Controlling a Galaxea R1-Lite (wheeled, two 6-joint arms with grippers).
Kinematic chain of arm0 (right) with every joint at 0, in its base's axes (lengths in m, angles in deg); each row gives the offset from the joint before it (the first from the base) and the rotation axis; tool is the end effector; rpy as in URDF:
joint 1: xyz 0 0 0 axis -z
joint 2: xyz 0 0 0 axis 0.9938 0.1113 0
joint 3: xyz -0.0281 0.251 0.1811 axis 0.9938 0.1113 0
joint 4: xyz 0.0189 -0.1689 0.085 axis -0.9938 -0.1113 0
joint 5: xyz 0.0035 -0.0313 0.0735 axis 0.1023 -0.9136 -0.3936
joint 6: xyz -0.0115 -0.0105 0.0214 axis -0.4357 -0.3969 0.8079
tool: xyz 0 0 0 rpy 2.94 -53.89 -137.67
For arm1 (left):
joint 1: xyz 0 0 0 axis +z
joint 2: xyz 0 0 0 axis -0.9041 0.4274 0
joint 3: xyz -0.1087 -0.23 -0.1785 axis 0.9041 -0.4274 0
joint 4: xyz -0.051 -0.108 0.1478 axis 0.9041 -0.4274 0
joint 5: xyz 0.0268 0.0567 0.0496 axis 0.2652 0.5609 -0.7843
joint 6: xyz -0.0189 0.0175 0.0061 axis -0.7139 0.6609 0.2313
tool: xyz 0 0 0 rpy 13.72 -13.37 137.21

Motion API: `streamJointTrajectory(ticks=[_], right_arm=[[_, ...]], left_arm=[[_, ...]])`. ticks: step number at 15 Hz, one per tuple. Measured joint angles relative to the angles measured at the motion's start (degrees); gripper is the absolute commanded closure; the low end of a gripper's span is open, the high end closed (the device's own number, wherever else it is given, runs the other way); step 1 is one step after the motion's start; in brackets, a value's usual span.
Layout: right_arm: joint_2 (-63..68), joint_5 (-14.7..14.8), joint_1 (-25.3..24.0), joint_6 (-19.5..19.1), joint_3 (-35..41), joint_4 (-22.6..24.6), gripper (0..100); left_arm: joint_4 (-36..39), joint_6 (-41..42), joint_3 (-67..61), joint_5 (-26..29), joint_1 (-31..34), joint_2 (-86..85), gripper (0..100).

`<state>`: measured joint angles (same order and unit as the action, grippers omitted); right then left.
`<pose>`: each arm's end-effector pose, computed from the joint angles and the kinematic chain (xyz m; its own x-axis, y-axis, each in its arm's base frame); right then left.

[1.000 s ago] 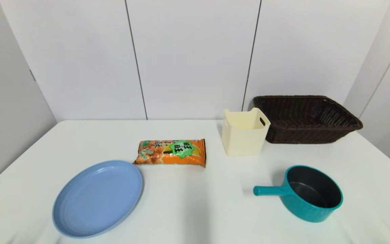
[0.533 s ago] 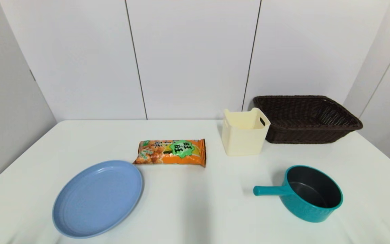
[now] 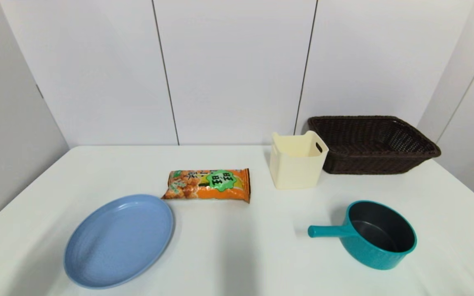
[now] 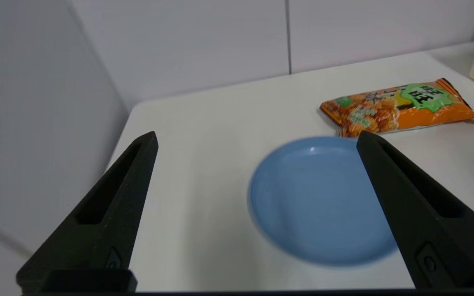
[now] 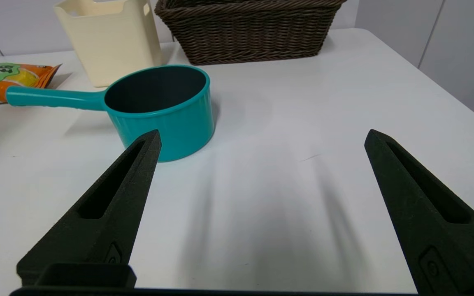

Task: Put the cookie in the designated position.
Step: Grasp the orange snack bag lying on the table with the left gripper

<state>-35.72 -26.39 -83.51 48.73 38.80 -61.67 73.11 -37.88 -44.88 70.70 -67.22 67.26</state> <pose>-0.0302 -0.0009 0.0792 0.9986 -0.0386 0.0361 0.0362 0.9973 0.0636 0.0253 -0.0024 0.2192 0.9960 -0.0891 -0.0120 0.0896 0.9737 0.2094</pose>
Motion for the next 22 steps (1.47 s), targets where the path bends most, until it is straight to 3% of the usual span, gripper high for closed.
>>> streamJointTrajectory(ticks=[5,9,15,22], right_arm=[[0.0,0.0,0.0,0.01,0.0,0.0,0],[0.0,0.0,0.0,0.01,0.0,0.0,0],[0.0,-0.02,0.0,0.01,0.0,0.0,0],[0.0,0.0,-0.02,0.01,0.0,-0.02,0]], left_arm=[[-0.39,19.13,22.93,3.83,-9.83,30.59,0],[-5.02,28.31,41.09,4.72,-18.64,54.93,0],[-21.63,30.84,67.84,5.02,-25.65,85.38,0],[-37.89,27.16,72.69,11.96,-25.75,95.54,0]])
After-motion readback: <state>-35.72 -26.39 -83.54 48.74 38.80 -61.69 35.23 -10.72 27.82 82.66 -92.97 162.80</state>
